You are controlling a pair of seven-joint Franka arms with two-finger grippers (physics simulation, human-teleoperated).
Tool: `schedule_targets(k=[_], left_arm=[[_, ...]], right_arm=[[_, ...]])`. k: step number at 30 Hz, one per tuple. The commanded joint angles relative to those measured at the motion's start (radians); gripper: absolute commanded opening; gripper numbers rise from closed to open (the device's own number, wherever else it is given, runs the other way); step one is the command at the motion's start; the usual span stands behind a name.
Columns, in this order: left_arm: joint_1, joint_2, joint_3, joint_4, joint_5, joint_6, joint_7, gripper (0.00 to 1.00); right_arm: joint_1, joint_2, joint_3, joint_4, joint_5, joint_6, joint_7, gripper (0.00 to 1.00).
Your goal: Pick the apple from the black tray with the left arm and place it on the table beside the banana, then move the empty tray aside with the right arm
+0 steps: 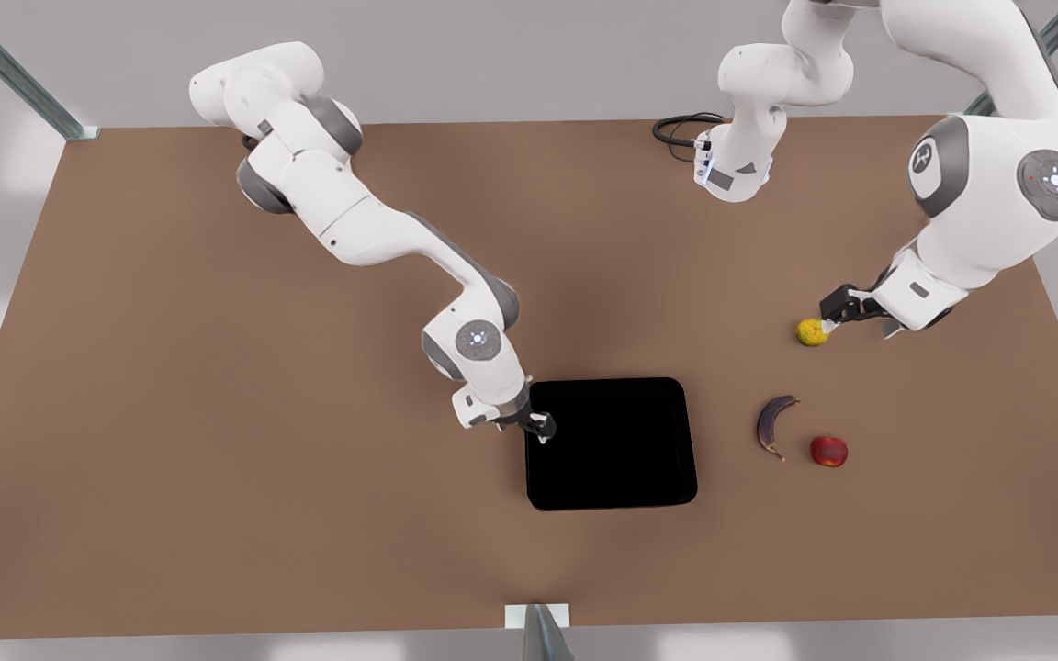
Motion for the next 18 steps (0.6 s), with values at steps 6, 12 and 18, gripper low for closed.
schedule_targets(k=[6, 12, 18], left_arm=[[0.008, -0.001, 0.001, 0.001, 0.001, -0.003, -0.050, 1.00], [0.008, -0.001, 0.001, 0.001, 0.001, -0.003, -0.048, 1.00], [0.008, 0.000, 0.001, 0.005, 0.001, -0.002, -0.048, 1.00]], right_arm=[[0.000, 0.031, -0.002, 0.003, -0.146, 0.057, -0.041, 1.00], [-0.002, 0.060, -0.003, 0.003, -0.149, 0.114, -0.140, 1.00], [-0.002, 0.071, -0.003, 0.009, -0.149, 0.114, -0.238, 0.78]])
